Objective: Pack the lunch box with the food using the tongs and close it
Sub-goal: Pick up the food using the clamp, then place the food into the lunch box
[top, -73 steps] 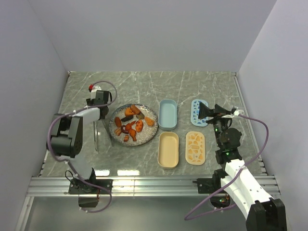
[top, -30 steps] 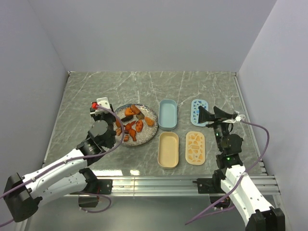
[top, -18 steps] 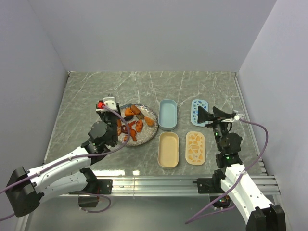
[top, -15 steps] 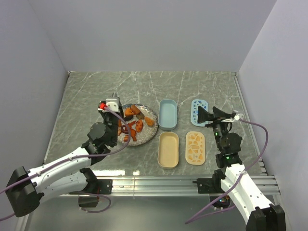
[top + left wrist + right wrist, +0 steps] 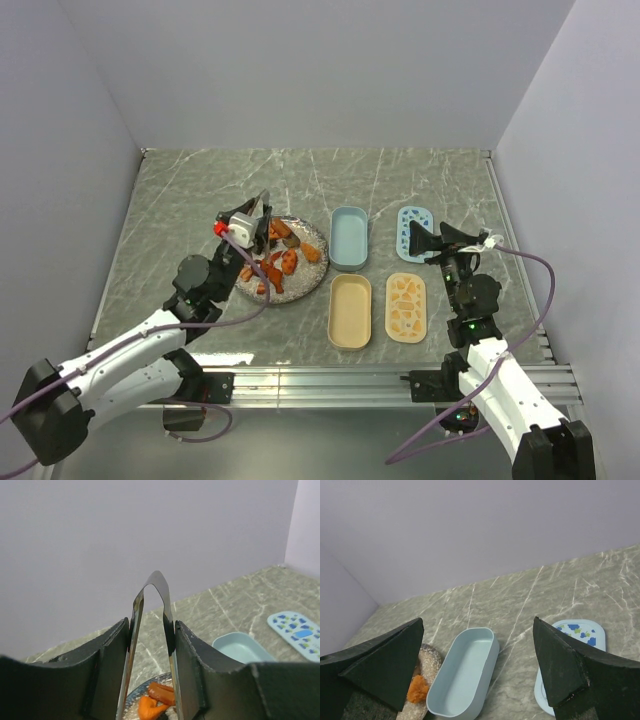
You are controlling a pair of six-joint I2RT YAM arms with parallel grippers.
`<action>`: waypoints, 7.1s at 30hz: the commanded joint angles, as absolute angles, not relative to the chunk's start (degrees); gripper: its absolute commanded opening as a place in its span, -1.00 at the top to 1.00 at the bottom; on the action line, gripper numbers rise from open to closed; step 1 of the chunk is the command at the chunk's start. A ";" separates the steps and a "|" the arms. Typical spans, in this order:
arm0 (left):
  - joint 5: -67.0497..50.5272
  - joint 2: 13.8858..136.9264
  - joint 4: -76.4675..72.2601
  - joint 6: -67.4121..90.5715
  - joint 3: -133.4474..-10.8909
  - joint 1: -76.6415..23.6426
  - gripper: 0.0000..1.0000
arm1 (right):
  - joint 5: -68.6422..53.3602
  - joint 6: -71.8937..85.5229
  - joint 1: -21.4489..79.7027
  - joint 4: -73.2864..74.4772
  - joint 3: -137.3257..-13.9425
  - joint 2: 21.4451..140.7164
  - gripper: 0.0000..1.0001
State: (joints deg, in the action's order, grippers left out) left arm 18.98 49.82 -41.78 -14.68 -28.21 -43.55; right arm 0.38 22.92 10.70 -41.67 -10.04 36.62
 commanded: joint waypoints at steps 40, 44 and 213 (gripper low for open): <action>-13.27 72.25 -62.84 -2.73 -27.07 -22.50 0.45 | 0.62 22.15 11.51 -46.32 -10.28 37.88 -0.92; -11.87 70.32 -61.27 -2.29 -26.63 -22.50 0.59 | 0.53 22.15 11.60 -46.32 -10.28 37.88 -0.92; -3.17 103.11 -59.41 -4.92 -69.26 -43.42 0.18 | 4.83 21.18 12.48 -44.03 -9.23 33.40 -0.92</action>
